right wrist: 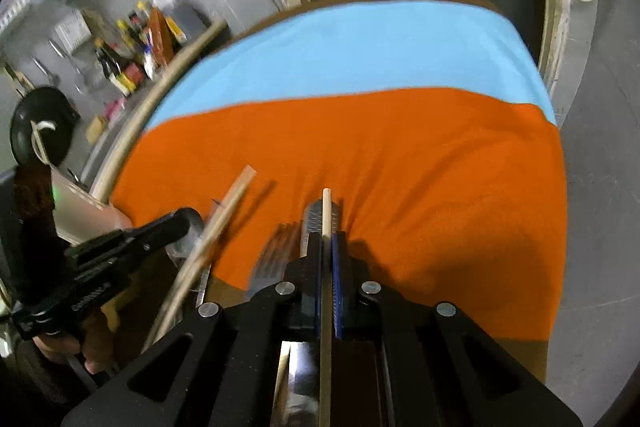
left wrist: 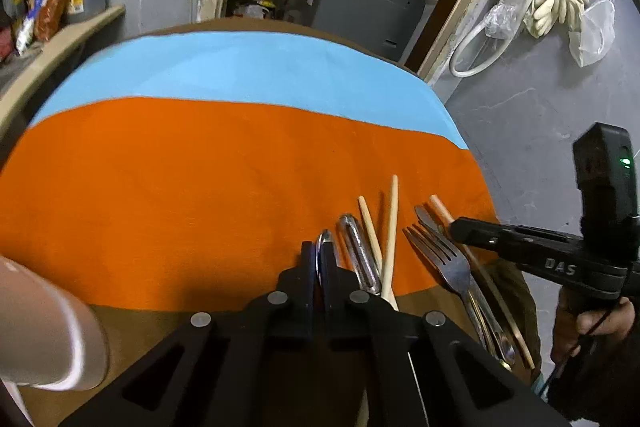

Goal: Organize utensils

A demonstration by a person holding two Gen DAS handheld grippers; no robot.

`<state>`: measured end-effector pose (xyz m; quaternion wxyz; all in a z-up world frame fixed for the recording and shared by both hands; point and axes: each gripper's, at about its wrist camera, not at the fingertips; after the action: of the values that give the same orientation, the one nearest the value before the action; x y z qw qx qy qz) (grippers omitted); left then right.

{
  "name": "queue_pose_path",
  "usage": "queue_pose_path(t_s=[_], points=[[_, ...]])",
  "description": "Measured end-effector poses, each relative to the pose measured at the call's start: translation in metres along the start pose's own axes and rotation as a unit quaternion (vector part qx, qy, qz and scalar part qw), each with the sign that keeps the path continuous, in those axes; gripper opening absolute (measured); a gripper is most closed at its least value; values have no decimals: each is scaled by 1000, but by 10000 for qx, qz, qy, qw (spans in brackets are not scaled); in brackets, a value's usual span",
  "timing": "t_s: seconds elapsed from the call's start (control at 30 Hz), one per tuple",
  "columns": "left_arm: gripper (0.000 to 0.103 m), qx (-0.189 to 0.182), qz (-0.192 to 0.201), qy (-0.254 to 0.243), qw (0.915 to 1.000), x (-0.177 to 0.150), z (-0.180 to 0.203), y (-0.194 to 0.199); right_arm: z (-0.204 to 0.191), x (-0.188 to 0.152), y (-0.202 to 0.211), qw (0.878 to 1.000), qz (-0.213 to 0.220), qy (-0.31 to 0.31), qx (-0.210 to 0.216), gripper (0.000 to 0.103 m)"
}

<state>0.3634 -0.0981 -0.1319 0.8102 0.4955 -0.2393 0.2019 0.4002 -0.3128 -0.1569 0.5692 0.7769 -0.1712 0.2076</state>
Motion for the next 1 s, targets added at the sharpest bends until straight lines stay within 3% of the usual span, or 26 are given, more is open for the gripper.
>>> queue_pose_path(t_s=[0.17, 0.37, 0.67, 0.83, 1.0], points=[[3, 206, 399, -119, 9989, 2, 9, 34, -13, -7, 39, 9966, 785, -212, 161, 4], [3, 315, 1076, -256, 9934, 5, 20, 81, -41, -11, 87, 9828, 1790, -254, 374, 4], [3, 327, 1783, -494, 9822, 28, 18, 155, -93, 12, 143, 9578, 2785, -154, 696, 4], [3, 401, 2117, -539, 9750, 42, -3, 206, -141, 29, 157, 9452, 3160, -88, 813, 4], [3, 714, 2498, -499, 9644, 54, -37, 258, -193, 42, 156, 9337, 3452, 17, 949, 4]])
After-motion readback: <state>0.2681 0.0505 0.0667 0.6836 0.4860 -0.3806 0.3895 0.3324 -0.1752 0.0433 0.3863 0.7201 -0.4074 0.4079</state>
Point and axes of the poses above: each gripper's, at about its wrist camera, not at the fingertips, and y roughly against the way its jaws point, z to its right, x to its top, and after that the axes turned 9 degrees about -x, right-handed
